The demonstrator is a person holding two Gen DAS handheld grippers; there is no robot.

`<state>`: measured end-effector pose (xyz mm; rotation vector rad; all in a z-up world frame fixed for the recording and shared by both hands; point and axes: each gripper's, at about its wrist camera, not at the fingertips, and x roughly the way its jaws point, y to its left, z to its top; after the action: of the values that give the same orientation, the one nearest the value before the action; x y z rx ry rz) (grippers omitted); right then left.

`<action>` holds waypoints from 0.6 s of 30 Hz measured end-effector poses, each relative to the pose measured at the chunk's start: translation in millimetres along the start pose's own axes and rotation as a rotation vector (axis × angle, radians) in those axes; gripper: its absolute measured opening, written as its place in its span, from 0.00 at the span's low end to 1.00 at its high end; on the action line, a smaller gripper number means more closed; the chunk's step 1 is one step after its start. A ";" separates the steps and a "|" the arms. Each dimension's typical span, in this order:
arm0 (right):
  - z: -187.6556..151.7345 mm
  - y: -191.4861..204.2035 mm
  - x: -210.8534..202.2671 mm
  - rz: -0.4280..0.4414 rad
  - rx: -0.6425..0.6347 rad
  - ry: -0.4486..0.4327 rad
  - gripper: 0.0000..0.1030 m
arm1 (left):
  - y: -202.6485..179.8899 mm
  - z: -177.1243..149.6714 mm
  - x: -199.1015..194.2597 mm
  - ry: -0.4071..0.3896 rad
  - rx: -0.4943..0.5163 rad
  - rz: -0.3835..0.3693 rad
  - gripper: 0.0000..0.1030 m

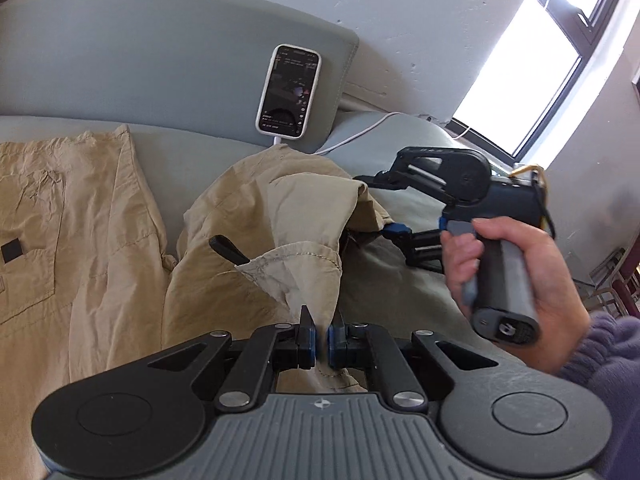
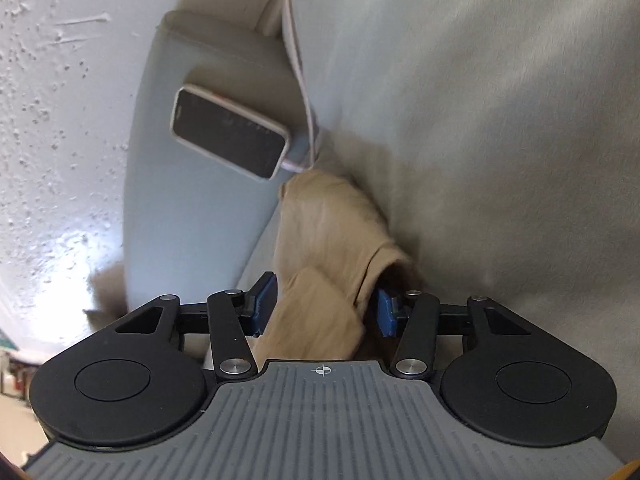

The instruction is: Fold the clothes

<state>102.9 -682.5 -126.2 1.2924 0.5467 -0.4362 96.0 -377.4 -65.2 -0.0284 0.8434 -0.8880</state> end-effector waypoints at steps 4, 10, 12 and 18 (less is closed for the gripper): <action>17.6 40.2 -10.9 -0.163 -0.277 -0.162 0.02 | -20.5 1.8 2.4 0.002 0.120 -0.052 0.05; 27.1 100.1 -24.6 -0.201 -0.660 -0.353 0.01 | -68.4 4.7 56.6 0.090 0.226 -0.243 0.04; 32.1 114.1 -26.1 -0.226 -0.768 -0.399 0.01 | -84.2 2.0 81.4 0.123 0.270 -0.275 0.03; 60.4 98.2 3.4 -0.494 -0.956 -0.339 0.14 | -87.8 -5.2 136.9 0.252 0.245 -0.337 0.08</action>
<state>171.7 -719.1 -41.1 0.1493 0.6644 -0.6727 80.0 -527.8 -125.1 0.1626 0.9747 -1.3281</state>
